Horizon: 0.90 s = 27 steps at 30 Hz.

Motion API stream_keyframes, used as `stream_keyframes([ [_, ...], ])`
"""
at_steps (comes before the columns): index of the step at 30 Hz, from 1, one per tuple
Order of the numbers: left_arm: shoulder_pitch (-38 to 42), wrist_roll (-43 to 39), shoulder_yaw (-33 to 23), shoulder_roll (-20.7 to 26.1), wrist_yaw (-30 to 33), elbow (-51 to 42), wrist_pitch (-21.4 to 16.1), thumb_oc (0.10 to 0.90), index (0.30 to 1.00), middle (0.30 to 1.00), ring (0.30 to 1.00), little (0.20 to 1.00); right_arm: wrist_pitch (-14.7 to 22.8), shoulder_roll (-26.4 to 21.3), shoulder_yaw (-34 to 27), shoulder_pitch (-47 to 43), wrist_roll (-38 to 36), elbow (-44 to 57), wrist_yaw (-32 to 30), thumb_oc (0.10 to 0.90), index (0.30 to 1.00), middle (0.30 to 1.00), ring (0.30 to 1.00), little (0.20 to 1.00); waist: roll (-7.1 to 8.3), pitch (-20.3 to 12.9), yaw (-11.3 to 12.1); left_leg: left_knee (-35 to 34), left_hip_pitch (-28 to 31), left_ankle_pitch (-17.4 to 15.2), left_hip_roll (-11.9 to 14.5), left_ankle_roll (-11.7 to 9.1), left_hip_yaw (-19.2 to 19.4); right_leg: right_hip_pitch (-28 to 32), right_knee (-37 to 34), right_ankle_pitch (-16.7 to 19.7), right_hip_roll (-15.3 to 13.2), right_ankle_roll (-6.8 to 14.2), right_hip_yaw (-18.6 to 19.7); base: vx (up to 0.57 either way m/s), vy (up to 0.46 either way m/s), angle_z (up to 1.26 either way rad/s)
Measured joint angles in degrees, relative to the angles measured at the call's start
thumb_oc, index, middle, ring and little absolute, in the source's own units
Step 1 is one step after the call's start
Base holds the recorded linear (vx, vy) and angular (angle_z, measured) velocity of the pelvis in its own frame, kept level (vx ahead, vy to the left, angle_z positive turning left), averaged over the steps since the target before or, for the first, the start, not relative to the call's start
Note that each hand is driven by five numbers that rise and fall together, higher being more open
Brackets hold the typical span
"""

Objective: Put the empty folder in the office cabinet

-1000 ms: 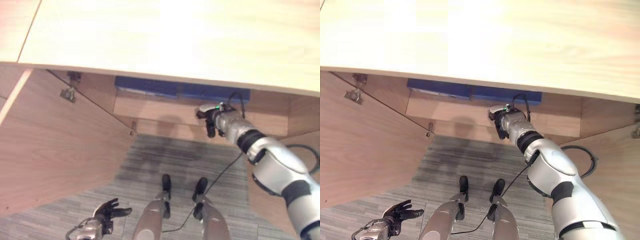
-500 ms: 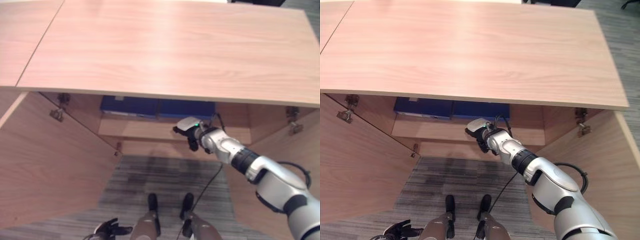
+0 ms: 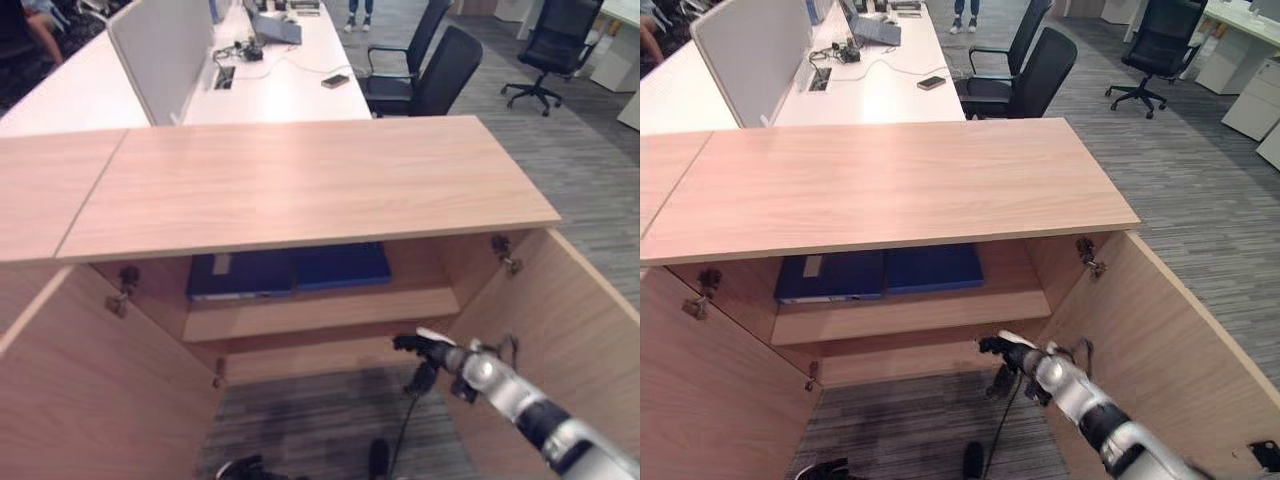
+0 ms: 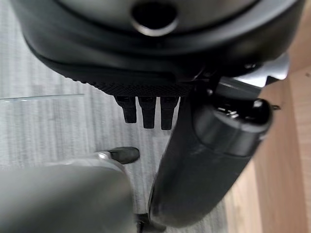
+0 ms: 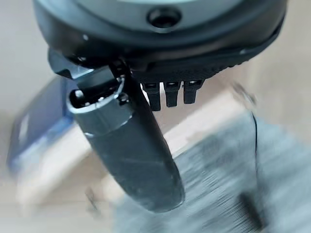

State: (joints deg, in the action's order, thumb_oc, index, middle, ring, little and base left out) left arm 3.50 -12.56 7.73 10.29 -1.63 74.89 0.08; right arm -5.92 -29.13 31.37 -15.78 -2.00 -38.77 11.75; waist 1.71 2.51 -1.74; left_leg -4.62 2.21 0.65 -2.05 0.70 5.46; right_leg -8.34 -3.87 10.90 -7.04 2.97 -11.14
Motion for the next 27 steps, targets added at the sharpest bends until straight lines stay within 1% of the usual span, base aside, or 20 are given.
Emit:
stream_keyframes([
  [3, 1.4, 1.8, 2.2, -0.7, 1.0, 0.5, -0.1, 0.8, 0.9, 0.9, 0.9, 0.9, 1.1, 6.1, -8.4, 5.3, -6.2, -8.0, -3.5, 0.8, 0.9, 0.9, 0.9, 0.9, -0.43, -0.1, -0.1, 0.0, -0.1, 0.3, -1.3, 0.9, 0.2, -0.5, 0.9, 0.5, -1.4, 0.7, 0.4, -0.16, 0.172, -0.02],
  [4, 1.6, 2.6, 2.7, -0.7, 1.5, 0.8, 0.0, 0.8, 0.9, 0.9, 0.9, 0.9, 0.5, 7.2, -8.0, 6.8, -7.9, -9.6, -4.9, 0.8, 0.9, 0.9, 0.9, 0.9, -0.6, -0.1, -0.6, 0.0, -0.2, 0.1, -2.0, 1.2, 0.5, -1.1, 1.1, 0.1, -2.1, 1.6, 0.8, -0.15, 0.163, -0.03],
  [7, 1.2, 4.7, 3.7, -0.4, 3.0, 1.5, -0.1, 0.8, 0.9, 0.9, 0.9, 0.9, 1.1, 10.6, -10.3, 9.2, -9.6, -16.0, -6.2, 0.8, 0.9, 0.9, 0.9, 0.9, -1.12, -0.2, -1.4, 0.0, -0.2, 0.2, -2.9, 1.6, 0.9, -1.3, 1.6, 0.3, -3.0, 2.3, 0.9, -0.17, 0.103, -0.05],
  [8, 1.4, 5.3, 3.7, -0.3, 3.7, 1.5, 0.0, 0.8, 0.9, 0.9, 0.9, 0.9, 1.3, 11.6, -11.8, 10.3, -10.6, -19.3, -6.5, 0.8, 0.9, 0.9, 0.9, 0.9, -1.1, -0.1, -1.4, 0.0, -0.2, 0.7, -3.2, 2.3, 2.2, -2.2, 2.5, 1.6, -3.3, 2.6, 1.3, -0.15, 0.075, -0.37],
  [9, 1.5, 6.3, 3.6, -0.2, 4.1, 1.5, 0.0, 0.8, 0.9, 0.9, 0.9, 0.9, 1.8, 13.3, -14.6, 9.5, -12.1, -23.7, -7.0, 0.8, 0.9, 0.9, 0.9, 0.9, -1.49, 0.0, -0.7, 0.0, -0.2, 0.7, -2.8, 2.4, 3.4, -3.3, 2.8, 3.7, -2.9, 4.1, 0.2, -0.13, 0.098, -0.66],
  [10, 1.2, 6.9, 3.4, 0.1, 4.7, 1.6, 0.0, 0.8, 0.9, 0.9, 0.9, 0.9, 1.9, 13.9, -15.5, 9.5, -12.9, -26.6, -7.7, 0.8, 0.9, 0.9, 0.9, 0.9, -1.92, 0.2, -0.9, 0.0, 0.0, 0.4, -2.3, 3.2, 5.2, -3.4, 2.2, 5.1, -3.1, 6.6, -1.4, -0.08, 0.071, -0.69],
  [11, 0.4, 7.3, 3.1, 0.0, 5.0, 1.7, 0.0, 0.8, 0.9, 0.9, 0.9, 0.9, 2.2, 14.3, -17.8, 9.9, -14.0, -29.0, -7.8, 0.8, 0.9, 0.9, 0.9, 0.9, -2.71, 0.7, -1.1, 0.0, 0.0, 0.9, -1.3, 4.0, 6.8, -3.7, 4.9, 1.2, -3.3, 6.0, -4.2, 0.01, 0.059, -0.62],
  [12, -0.1, 7.4, 3.1, -0.1, 5.1, 1.9, -0.1, 0.8, 0.9, 0.9, 0.9, 0.9, 2.6, 14.6, -20.6, 9.9, -15.2, -31.6, -7.8, 0.8, 0.9, 0.9, 0.9, 0.9, -3.83, 0.8, -1.0, 0.0, 0.0, 0.9, -0.3, 4.1, 7.8, -4.9, 10.8, -1.7, -3.4, 4.0, -6.2, -0.01, 0.015, -0.55],
  [13, -0.2, 7.4, 3.0, -0.1, 5.1, 1.8, -0.2, 0.8, 0.9, 0.9, 0.9, 0.9, 2.0, 14.5, -21.8, 10.0, -16.5, -32.4, -8.1, 0.8, 0.9, 0.9, 0.9, 0.9, -4.82, 0.8, -0.9, -0.2, 0.0, 0.2, 0.8, 4.8, 8.2, -5.7, 15.1, -3.8, -3.4, 4.0, -6.8, 0.06, 0.015, -0.7],
  [14, -0.3, 7.3, 2.5, -0.2, 5.1, 2.2, -0.2, 0.8, 0.9, 0.9, 0.9, 0.9, 2.4, 14.2, -24.3, 10.2, -17.9, -33.5, -8.1, 0.8, 0.9, 0.9, 0.9, 0.9, -5.83, 0.9, -1.1, -0.2, 0.0, 0.1, 2.1, 4.5, 9.0, -5.0, 19.1, -6.4, -4.0, 4.7, -6.7, -0.04, 0.0, -0.7],
  [15, 0.0, 7.5, 2.1, -0.1, 5.0, 3.0, -0.1, 0.8, 0.9, 0.9, 0.9, 0.9, 2.9, 14.1, -26.8, 10.6, -19.0, -35.3, -8.0, 0.8, 0.9, 0.9, 0.9, 0.9, -5.95, 0.9, -1.0, -0.2, 0.2, 0.2, 3.0, 4.5, 10.4, -3.2, 21.1, -8.6, -5.4, 4.8, -6.6, 0.05, -0.005, -0.61],
  [16, -0.3, 7.5, 2.1, 0.1, 5.1, 3.0, -0.2, 0.8, 0.9, 0.9, 0.9, 0.9, 2.9, 14.1, -28.1, 10.6, -19.6, -36.3, -8.2, 0.8, 0.9, 0.9, 0.9, 0.9, -5.8, 0.7, -0.6, -0.2, 0.2, 0.1, 3.1, 4.2, 10.5, -1.7, 20.6, -9.4, -6.1, 5.7, -6.6, 0.01, -0.028, -0.48],
  [17, -0.3, 8.5, 1.6, 0.4, 5.0, 3.2, -0.1, 0.8, 0.9, 0.9, 0.9, 0.9, 3.0, 14.0, -31.2, 11.3, -21.2, -38.0, -8.3, 0.8, 0.9, 0.9, 0.9, 0.9, -5.13, 0.5, -0.7, -0.2, 0.5, 0.0, 3.2, 3.7, 11.3, 1.7, 18.8, -10.7, -7.9, 6.4, -6.4, 0.06, -0.025, -0.39],
  [19, -0.6, 8.6, 1.7, 1.5, 4.8, 3.8, 0.0, 0.8, 0.9, 0.9, 0.9, 0.9, 2.9, 14.1, -34.0, 12.7, -23.1, -39.9, -8.5, 0.8, 0.9, 0.9, 0.9, 0.9, -2.89, -0.4, -0.9, -0.2, 1.1, -0.2, 2.1, 2.2, 11.9, 6.3, 13.4, -10.3, -9.1, 6.8, -5.3, 0.03, -0.051, -0.33],
  [20, -0.6, 8.8, 1.7, 1.9, 4.7, 4.0, 0.1, 0.8, 0.9, 0.9, 0.9, 0.9, 2.8, 13.6, -34.1, 13.4, -24.1, -40.2, -8.7, 0.8, 0.9, 0.9, 0.9, 0.9, -1.93, -0.8, -1.2, -0.2, 1.1, -0.1, 1.7, 0.8, 11.9, 7.5, 10.1, -11.1, -8.6, 6.7, -4.6, -0.02, -0.137, -0.59],
  [21, -0.6, 9.0, 1.7, 1.4, 3.9, 3.8, 0.1, 0.8, 0.9, 0.9, 0.9, 0.9, 2.7, 11.2, -34.2, 14.8, -24.1, -39.7, -9.3, 0.8, 0.9, 0.9, 0.9, 0.9, -2.62, -1.4, -2.0, 0.0, 1.4, 0.8, 3.0, -0.3, 12.8, 7.1, 8.8, -10.3, -6.6, 6.1, -2.9, -0.04, -0.165, -0.57],
  [23, -0.5, 8.9, 1.7, 1.3, 3.5, 3.8, -0.1, 0.8, 0.9, 0.9, 0.9, 0.9, 2.7, 9.4, -34.4, 15.6, -25.0, -38.7, -9.3, 0.8, 0.9, 0.9, 0.9, 0.9, -2.66, -1.6, -2.7, 0.0, 1.8, 0.8, 3.6, -0.6, 13.9, 7.8, 6.6, -9.4, -5.6, 5.4, -1.8, -0.02, -0.117, -0.51],
  [24, -0.4, 8.9, 1.7, 1.3, 3.5, 3.9, -0.2, 0.8, 0.9, 0.9, 0.9, 0.9, 2.8, 8.6, -34.5, 15.5, -25.8, -38.1, -9.7, 0.8, 0.9, 0.9, 0.9, 0.9, -2.52, -1.9, -2.6, 0.0, 1.8, 0.5, 4.0, -1.0, 15.5, 7.6, 5.5, -8.6, -4.9, 5.2, -0.2, 0.02, -0.165, -0.71],
  [26, 0.3, 8.9, 1.5, 1.4, 3.4, 3.9, -0.2, 0.8, 0.9, 0.9, 0.9, 0.9, 2.8, 7.3, -35.5, 15.4, -26.8, -37.5, -10.7, 0.8, 0.9, 0.9, 0.9, 0.9, -1.44, -2.5, -3.5, 0.0, 1.8, 0.6, 4.9, -1.7, 17.4, 7.0, 3.6, -7.3, -3.9, 4.8, 1.6, 0.02, -0.191, -0.66],
  [27, -0.1, 8.9, 1.0, 1.8, 3.5, 4.0, -0.2, 0.8, 0.9, 0.9, 0.9, 0.9, 3.0, 7.1, -35.5, 15.4, -27.4, -37.3, -10.9, 0.8, 0.9, 0.9, 0.9, 0.9, -0.83, -3.9, -3.5, 0.0, 2.0, 0.4, 5.0, -2.0, 18.7, 6.9, 2.2, -6.6, -3.4, 4.5, 2.6, 0.02, -0.163, -0.41],
])
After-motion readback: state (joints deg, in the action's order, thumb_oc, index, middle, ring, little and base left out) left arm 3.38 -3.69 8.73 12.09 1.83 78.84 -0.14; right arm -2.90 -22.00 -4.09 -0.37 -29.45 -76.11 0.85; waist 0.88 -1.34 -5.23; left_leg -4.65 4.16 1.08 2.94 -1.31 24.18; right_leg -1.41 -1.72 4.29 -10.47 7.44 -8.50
